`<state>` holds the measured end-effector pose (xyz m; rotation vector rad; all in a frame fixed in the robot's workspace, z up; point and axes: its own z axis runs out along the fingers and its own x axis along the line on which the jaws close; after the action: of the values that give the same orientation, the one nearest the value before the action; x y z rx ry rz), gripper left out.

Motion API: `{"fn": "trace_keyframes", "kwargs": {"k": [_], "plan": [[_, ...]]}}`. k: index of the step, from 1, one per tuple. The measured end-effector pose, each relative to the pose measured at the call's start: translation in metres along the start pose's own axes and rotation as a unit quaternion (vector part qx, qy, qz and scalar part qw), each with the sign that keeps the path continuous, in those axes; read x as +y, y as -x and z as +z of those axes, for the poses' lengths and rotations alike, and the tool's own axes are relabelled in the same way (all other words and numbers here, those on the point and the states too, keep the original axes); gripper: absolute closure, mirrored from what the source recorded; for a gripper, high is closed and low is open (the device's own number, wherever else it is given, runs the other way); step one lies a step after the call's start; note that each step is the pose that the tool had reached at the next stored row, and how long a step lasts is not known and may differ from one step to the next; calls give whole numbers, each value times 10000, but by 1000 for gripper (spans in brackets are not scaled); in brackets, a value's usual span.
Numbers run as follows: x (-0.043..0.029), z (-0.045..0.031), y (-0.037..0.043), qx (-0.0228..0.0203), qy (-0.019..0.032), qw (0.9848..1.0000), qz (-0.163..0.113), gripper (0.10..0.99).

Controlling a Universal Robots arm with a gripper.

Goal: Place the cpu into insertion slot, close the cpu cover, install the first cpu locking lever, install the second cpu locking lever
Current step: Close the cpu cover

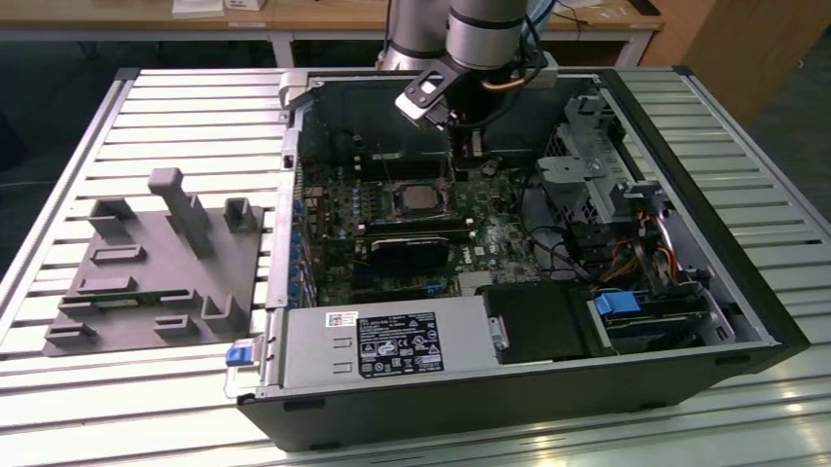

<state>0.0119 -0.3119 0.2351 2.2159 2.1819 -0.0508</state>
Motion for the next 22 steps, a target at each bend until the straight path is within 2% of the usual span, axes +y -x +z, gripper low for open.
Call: {"fn": "trace_keyframes", "kwargs": {"k": [5, 10, 15, 19, 20, 22], "plan": [[-80, 0, 1, 0, 13, 10000, 1, 984], [-121, 1, 1, 1, 24, 10000, 1, 984], [-205, 7, 3, 3, 43, 10000, 2, 984], [-275, 34, 3, 4, 45, 10000, 2, 984], [-341, 67, 2, 4, 45, 10000, 2, 984], [-366, 86, 2, 3, 45, 10000, 2, 984]]}}
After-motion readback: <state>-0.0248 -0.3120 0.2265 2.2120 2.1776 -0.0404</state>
